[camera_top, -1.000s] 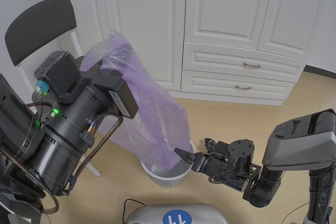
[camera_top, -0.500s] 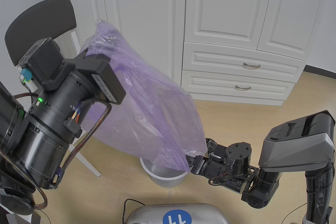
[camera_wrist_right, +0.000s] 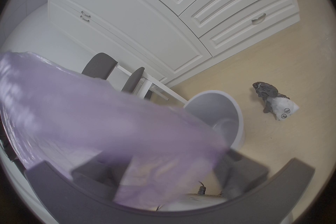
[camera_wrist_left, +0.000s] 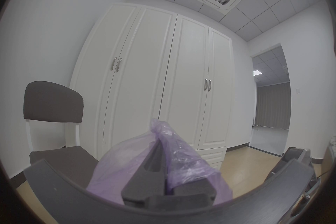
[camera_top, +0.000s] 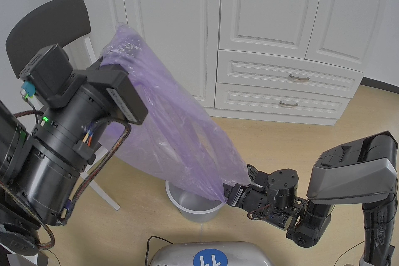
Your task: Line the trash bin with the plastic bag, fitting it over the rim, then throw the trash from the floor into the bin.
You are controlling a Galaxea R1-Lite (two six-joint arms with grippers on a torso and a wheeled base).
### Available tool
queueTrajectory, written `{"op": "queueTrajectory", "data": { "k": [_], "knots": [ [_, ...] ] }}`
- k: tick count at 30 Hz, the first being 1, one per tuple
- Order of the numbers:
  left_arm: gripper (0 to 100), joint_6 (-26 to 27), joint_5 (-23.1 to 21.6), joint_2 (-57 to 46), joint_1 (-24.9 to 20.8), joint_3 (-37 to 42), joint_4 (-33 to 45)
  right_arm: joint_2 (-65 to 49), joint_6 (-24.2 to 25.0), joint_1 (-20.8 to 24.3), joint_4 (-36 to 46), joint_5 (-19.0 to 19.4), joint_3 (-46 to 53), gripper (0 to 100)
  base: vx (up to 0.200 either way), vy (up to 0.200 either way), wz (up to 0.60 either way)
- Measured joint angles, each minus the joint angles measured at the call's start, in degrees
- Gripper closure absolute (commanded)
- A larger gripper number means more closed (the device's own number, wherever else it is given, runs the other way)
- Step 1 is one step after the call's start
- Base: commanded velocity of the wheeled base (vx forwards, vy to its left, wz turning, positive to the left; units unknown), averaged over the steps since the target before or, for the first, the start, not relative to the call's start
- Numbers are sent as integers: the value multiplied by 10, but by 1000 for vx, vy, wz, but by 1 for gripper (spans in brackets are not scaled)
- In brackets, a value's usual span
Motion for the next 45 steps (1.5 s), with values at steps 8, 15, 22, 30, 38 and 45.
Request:
{"op": "queueTrajectory", "data": {
  "k": [8,15,22,30,38,45],
  "knots": [
    [100,0,0,8,2,4,3,-23,-16,1,0,-2,6,100,0,0,0],
    [100,-2,-1,36,15,10,4,-74,-105,2,0,-7,23,100,0,0,0],
    [100,-14,-5,70,44,9,3,-148,-205,-7,0,-13,52,100,0,0,0],
    [100,-17,-7,94,55,11,2,-261,-300,-29,57,-38,73,100,0,0,0],
    [100,-22,-8,100,54,18,2,-370,-305,-19,344,-127,-5,100,0,0,0],
    [100,-27,-12,98,53,31,45,-432,-310,-13,599,-187,-134,100,0,0,0]
  ]
}}
